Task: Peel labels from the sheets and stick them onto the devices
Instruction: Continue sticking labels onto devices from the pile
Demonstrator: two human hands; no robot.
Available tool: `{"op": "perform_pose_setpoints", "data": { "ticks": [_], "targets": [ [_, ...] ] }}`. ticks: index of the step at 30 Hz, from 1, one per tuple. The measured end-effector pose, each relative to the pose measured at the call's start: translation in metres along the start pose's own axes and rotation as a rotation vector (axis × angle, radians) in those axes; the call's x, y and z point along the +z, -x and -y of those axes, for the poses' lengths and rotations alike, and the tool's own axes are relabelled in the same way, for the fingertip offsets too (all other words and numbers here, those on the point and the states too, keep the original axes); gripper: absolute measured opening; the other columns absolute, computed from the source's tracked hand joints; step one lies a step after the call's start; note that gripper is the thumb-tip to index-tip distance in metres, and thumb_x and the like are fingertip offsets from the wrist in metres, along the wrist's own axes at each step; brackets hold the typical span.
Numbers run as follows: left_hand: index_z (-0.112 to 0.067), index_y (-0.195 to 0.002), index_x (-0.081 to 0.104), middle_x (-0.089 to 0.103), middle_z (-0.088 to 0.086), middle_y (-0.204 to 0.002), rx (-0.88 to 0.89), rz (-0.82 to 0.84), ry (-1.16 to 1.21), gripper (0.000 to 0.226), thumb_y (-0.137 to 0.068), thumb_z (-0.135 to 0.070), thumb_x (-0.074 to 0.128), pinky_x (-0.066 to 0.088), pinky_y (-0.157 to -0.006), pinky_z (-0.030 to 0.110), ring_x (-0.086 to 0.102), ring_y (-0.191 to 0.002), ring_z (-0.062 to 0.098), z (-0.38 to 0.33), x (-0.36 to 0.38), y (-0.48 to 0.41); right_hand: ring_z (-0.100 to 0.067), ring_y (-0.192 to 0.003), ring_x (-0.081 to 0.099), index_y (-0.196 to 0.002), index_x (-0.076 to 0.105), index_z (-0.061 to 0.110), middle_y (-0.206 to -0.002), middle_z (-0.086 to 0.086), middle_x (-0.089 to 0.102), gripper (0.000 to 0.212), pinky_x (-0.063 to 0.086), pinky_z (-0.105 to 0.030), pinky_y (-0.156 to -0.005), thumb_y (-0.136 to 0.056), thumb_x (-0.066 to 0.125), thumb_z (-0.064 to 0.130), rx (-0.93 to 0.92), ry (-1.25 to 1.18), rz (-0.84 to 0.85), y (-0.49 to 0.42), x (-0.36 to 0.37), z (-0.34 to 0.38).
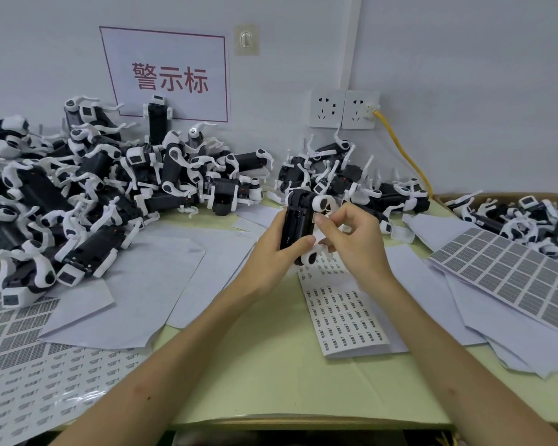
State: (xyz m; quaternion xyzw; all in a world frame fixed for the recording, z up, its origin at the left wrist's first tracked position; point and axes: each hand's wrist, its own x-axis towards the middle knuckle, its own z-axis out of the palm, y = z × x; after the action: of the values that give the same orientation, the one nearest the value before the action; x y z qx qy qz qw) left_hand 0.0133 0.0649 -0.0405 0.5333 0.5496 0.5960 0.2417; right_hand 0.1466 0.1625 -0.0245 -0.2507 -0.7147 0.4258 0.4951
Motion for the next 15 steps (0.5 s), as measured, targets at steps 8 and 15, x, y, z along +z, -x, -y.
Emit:
{"op": "perform_pose_setpoints", "data": {
  "ticks": [8,15],
  "targets": [
    [-0.008,-0.113,0.067,0.068,0.013,-0.098,-0.299,-0.042,0.409,0.036,-0.080,-0.022,0.065,0.049,-0.088,0.040,0.065,-0.091,0.029,-0.004,-0.008,-0.008,-0.033,-0.066,0.069,-0.085,0.061,0.009,-0.084,-0.003,0.066,0.018,0.056,-0.047,-0.064,-0.099,0.068,0.018,-0.119,0.095,0.041,0.006,0.006,0.006],
    [-0.014,-0.113,0.069,0.067,0.003,-0.087,-0.398,-0.015,0.572,0.029,-0.100,-0.038,0.060,0.051,-0.077,0.033,0.067,-0.073,0.020,-0.002,-0.009,-0.011,-0.030,-0.054,0.057,-0.077,0.057,0.016,-0.061,0.001,0.057,0.022,0.050,-0.046,-0.053,-0.096,0.068,0.014,-0.243,0.133,-0.149,0.006,0.000,0.009]
  ]
}}
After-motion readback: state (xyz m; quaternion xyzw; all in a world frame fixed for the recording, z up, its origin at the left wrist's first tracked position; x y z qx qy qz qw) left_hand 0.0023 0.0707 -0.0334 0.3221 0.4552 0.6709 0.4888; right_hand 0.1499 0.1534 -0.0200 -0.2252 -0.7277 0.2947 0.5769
